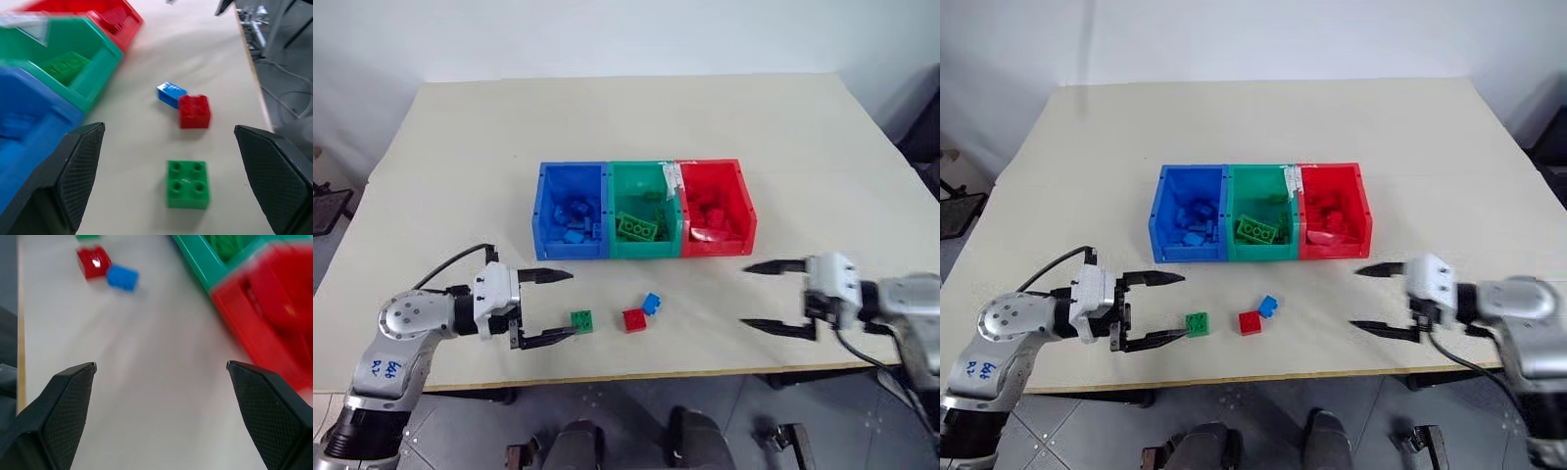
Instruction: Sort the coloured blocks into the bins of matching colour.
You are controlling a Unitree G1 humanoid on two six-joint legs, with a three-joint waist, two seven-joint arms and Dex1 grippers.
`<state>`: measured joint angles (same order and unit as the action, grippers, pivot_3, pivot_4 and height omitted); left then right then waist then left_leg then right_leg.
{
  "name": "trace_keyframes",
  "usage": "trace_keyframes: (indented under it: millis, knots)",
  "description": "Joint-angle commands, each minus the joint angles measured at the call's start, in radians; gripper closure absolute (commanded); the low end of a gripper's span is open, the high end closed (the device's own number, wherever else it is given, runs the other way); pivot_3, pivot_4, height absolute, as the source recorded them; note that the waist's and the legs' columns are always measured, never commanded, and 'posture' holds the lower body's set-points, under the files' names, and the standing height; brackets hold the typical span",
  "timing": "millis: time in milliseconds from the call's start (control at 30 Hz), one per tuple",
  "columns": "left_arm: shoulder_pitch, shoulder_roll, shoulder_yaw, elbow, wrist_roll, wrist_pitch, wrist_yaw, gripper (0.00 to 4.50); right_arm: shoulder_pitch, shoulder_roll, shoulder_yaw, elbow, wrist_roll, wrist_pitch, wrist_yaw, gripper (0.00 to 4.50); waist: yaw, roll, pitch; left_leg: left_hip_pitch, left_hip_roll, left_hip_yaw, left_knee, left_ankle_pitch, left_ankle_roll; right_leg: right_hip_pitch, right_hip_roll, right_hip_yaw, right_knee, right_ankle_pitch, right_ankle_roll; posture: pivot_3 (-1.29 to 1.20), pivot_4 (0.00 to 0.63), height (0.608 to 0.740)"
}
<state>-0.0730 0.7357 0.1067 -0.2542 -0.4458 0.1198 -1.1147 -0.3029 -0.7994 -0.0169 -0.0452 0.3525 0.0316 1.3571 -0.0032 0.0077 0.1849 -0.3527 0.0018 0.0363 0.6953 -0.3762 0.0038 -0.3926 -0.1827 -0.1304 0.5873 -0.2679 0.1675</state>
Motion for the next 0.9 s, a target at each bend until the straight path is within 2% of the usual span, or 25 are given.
trace_keyframes:
  millis: [33, 200, 333, 433, 667, 800, 900]
  knots:
    - [0.067, 0.041, 0.063, -0.038, 0.011, -0.027, 0.001, 0.0, -0.148, 0.089, 0.173, 0.023, -0.095, 0.025, 0.0, 0.04, -0.003, 0.001, 0.0, 0.0, 0.0, 0.0, 0.0, 0.0, -0.001, 0.0, 0.0, 0.0, 0.0, 0.0, 0.0, 0.0, 0.15, 0.74]
    - [0.1, 0.041, 0.084, -0.058, 0.013, -0.028, 0.034, 0.0, -0.291, 0.202, 0.316, 0.194, -0.238, -0.062, -0.033, 0.04, 0.012, 0.001, 0.001, -0.002, 0.0, -0.002, 0.002, -0.001, 0.0, 0.0, 0.0, -0.001, 0.0, 0.0, 0.0, 0.0, 0.15, 0.74]
    - [0.126, 0.038, 0.092, -0.093, 0.012, -0.018, 0.059, 0.0, -0.354, 0.259, 0.369, 0.308, -0.277, -0.076, -0.021, 0.04, 0.005, 0.001, 0.001, -0.002, -0.001, -0.002, 0.002, -0.002, 0.0, 0.0, 0.0, -0.002, 0.0, 0.0, 0.0, 0.0, 0.15, 0.74]
    - [0.148, 0.041, 0.107, -0.106, 0.01, -0.012, 0.073, 0.0, -0.36, 0.258, 0.383, 0.326, -0.282, -0.088, 0.01, 0.64, -0.002, 0.001, 0.0, -0.002, 0.0, -0.002, 0.002, -0.002, -0.001, -0.001, 0.0, -0.002, 0.002, 0.0, 0.0, 0.0, 0.15, 0.74]
    - [0.158, 0.036, 0.111, -0.118, 0.006, -0.003, 0.099, 0.0, -0.328, 0.269, 0.345, 0.287, -0.221, -0.071, 0.029, 2.92, -0.001, 0.001, 0.001, -0.001, 0.001, -0.002, 0.002, -0.002, -0.001, -0.001, 0.001, -0.002, 0.002, 0.0, 0.0, 0.0, 0.15, 0.74]
    - [0.176, -0.006, 0.121, -0.134, 0.003, 0.007, 0.167, 0.0, -0.318, 0.254, 0.298, 0.27, -0.197, -0.059, -0.002, 2.94, -0.002, 0.001, 0.001, -0.001, 0.001, -0.002, 0.002, -0.002, -0.001, -0.001, 0.001, -0.002, 0.002, 0.0, 0.0, 0.0, 0.15, 0.74]
    - [0.201, -0.054, 0.166, -0.155, -0.029, 0.037, 0.244, 0.0, -0.362, 0.268, 0.262, 0.223, -0.178, 0.066, -0.069, 2.94, -0.002, 0.001, 0.001, -0.001, 0.001, -0.002, 0.002, -0.002, -0.001, -0.001, 0.001, -0.001, 0.002, 0.0, 0.0, 0.0, 0.15, 0.74]
